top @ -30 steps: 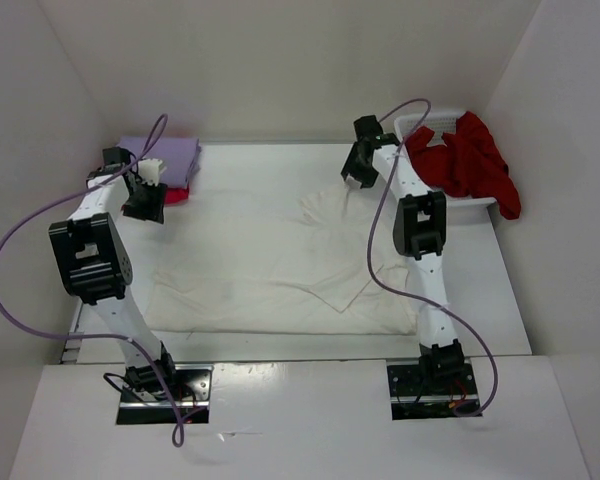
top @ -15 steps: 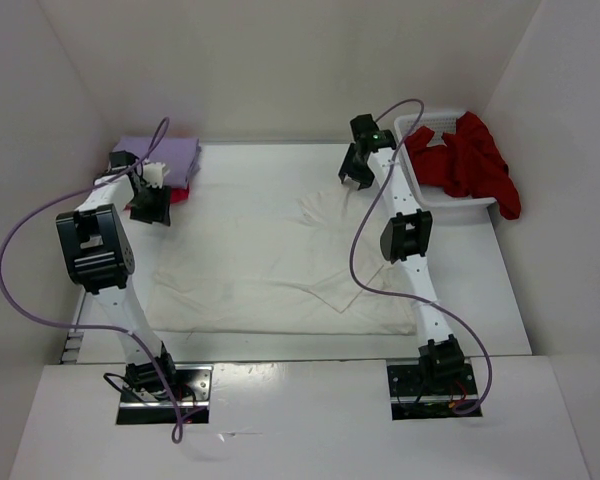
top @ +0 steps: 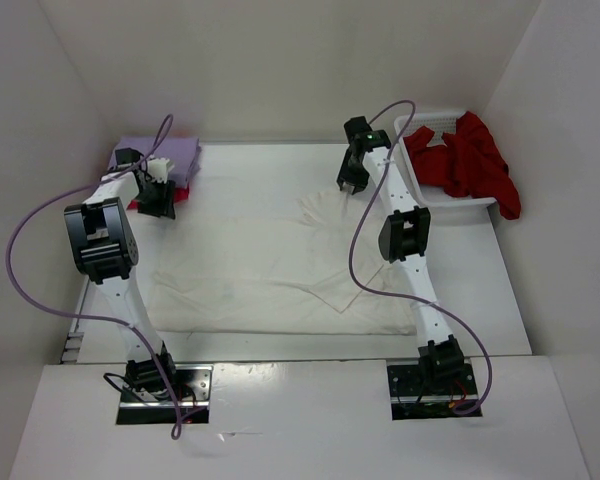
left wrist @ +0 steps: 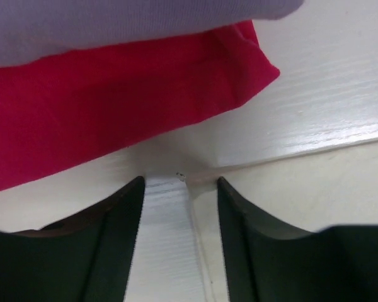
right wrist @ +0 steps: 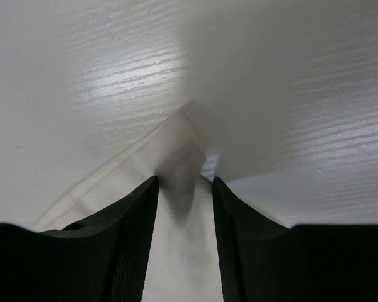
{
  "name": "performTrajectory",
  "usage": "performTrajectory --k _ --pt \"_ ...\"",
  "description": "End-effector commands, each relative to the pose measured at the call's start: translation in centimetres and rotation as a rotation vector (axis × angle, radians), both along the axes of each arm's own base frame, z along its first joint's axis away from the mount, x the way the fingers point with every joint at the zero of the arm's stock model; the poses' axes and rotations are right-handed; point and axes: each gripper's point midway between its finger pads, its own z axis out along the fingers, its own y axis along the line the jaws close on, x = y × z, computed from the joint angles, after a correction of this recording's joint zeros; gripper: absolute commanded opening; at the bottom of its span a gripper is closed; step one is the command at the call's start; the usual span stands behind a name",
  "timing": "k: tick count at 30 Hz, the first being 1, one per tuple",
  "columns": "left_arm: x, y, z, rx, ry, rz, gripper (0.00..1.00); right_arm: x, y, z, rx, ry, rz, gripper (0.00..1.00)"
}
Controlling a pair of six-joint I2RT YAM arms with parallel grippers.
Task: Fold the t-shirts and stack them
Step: Grap the side of the flattened tshirt furthest away from the robot with both arms
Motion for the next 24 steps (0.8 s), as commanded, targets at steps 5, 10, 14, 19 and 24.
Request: performTrajectory --k 5,10,14,19,24 --pt "-0.3 -0.9 -2.4 -0.036 0.04 -0.026 0.32 -1.1 0.4 2.7 -0.015 -0.004 0.02 0.21" --pt "-1.5 -2.6 -2.4 -0.115 0.072 -0.088 0.16 -1.2 0.4 3.9 -0.012 -0.016 0.02 0.0" --pt "-2.6 -3.0 -0.1 -0.107 0.049 -0.124 0.01 -1.8 0.2 5.4 -0.016 -0.016 0.028 0.0" --pt "-3.8 -3.0 4.3 -0.048 -0.032 -0.194 0.0 -4.0 0.1 9.5 0.008 -0.021 0.048 0.0" --pt "-6.6 -2.5 5.9 0.049 -0.029 -0.277 0.0 -8.2 1.1 10.9 -0.066 0.003 0.086 0.0"
